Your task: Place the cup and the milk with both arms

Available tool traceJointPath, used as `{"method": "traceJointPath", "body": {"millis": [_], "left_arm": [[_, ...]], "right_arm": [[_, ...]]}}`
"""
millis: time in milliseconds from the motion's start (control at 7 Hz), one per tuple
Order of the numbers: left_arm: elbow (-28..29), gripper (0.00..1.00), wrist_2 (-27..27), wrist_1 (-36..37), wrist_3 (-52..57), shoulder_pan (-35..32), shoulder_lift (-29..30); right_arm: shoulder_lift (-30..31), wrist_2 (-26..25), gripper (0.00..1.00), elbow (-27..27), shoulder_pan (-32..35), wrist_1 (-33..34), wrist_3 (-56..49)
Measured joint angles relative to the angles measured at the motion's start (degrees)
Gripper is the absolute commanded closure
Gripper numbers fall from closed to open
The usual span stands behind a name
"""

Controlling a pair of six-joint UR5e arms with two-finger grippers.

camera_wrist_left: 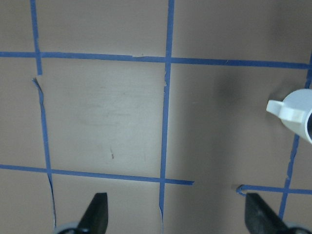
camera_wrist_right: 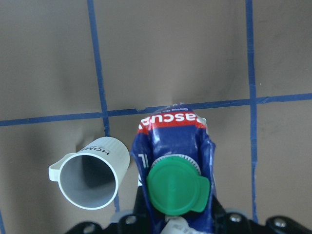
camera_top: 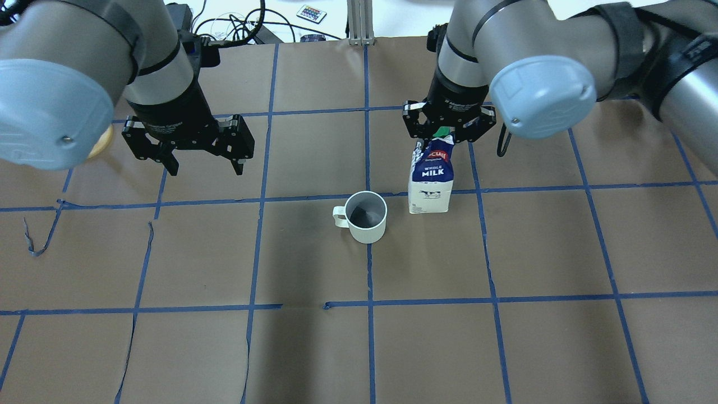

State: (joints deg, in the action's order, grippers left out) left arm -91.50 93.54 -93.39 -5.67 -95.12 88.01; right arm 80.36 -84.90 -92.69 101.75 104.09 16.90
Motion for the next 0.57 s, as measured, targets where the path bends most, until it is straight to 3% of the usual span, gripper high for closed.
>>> {"method": "traceJointPath", "body": {"millis": [571], "left_arm": [[2.8, 0.00, -3.1, -0.9, 6.2, 0.6, -0.4]], "right_arm": [[-1.9, -0.1, 0.55, -5.7, 3.1, 9.6, 2.3]]}}
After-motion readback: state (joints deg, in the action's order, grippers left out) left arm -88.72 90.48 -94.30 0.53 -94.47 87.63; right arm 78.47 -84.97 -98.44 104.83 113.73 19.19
